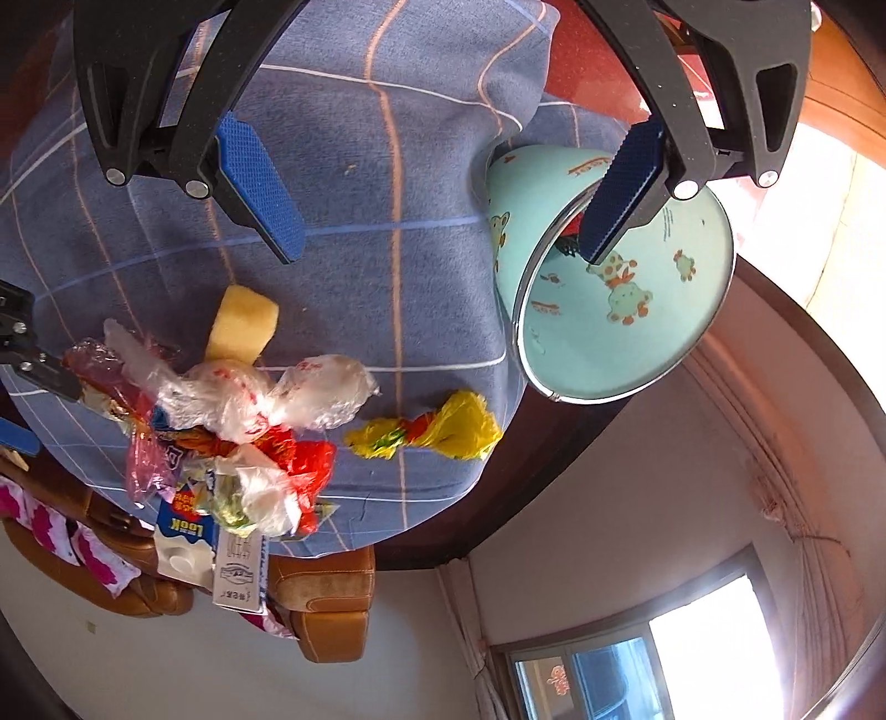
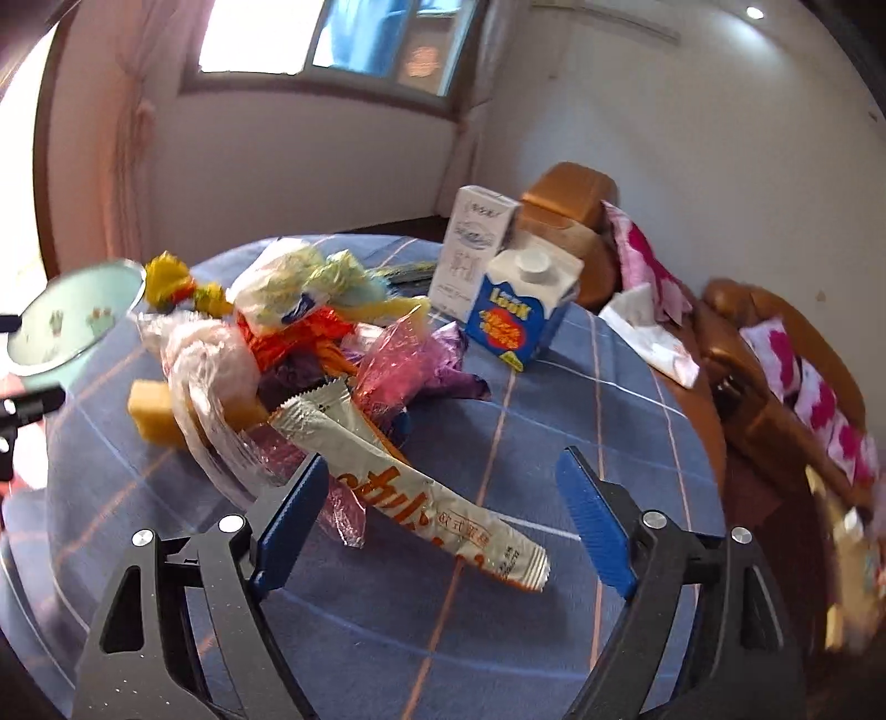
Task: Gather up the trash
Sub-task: 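Grasp the long snack wrapper with the right tool, then grasp the clear plastic bag with the left tool, then lower the plastic bag and snack wrapper into the bin and open both tools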
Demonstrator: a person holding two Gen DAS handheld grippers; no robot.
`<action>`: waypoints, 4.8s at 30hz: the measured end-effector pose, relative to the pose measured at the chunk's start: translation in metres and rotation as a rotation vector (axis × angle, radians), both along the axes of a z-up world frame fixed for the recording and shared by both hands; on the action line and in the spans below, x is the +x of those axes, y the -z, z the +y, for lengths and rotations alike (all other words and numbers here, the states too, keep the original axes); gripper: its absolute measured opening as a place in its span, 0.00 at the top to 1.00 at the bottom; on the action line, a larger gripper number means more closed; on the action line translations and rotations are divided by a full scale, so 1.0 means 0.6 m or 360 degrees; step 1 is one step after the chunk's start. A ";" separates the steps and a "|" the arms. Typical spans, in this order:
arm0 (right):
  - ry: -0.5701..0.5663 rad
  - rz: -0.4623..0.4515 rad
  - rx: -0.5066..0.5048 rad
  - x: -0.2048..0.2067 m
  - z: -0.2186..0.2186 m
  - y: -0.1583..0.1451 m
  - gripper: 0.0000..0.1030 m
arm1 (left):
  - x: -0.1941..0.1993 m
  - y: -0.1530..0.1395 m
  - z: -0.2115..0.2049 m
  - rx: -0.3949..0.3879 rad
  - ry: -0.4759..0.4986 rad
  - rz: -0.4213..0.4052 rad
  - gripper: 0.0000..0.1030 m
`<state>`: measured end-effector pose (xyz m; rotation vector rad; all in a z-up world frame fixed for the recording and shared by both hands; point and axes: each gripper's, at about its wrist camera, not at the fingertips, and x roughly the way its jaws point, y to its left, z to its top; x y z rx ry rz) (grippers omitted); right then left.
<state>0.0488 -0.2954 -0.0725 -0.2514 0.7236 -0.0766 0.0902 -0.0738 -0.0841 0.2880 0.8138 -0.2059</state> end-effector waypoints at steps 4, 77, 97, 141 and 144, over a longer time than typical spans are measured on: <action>-0.0035 0.0115 0.0151 0.016 -0.036 0.016 0.20 | 0.005 -0.005 -0.017 0.0014 0.0044 0.0008 0.06; -0.0149 -0.0042 0.0311 0.036 0.209 -0.059 0.87 | 0.028 -0.056 0.160 0.0004 -0.0181 -0.0145 0.68; -0.0421 0.0037 0.0305 0.114 0.393 -0.039 0.87 | 0.055 -0.029 0.294 0.0078 -0.0392 -0.0108 0.68; -0.0596 0.0407 0.0489 0.264 0.513 0.055 0.69 | 0.160 0.064 0.333 0.0095 -0.0314 0.0053 0.66; -0.0575 0.0387 0.0517 0.265 0.502 0.045 0.60 | 0.162 0.063 0.330 0.0091 -0.0309 0.0050 0.66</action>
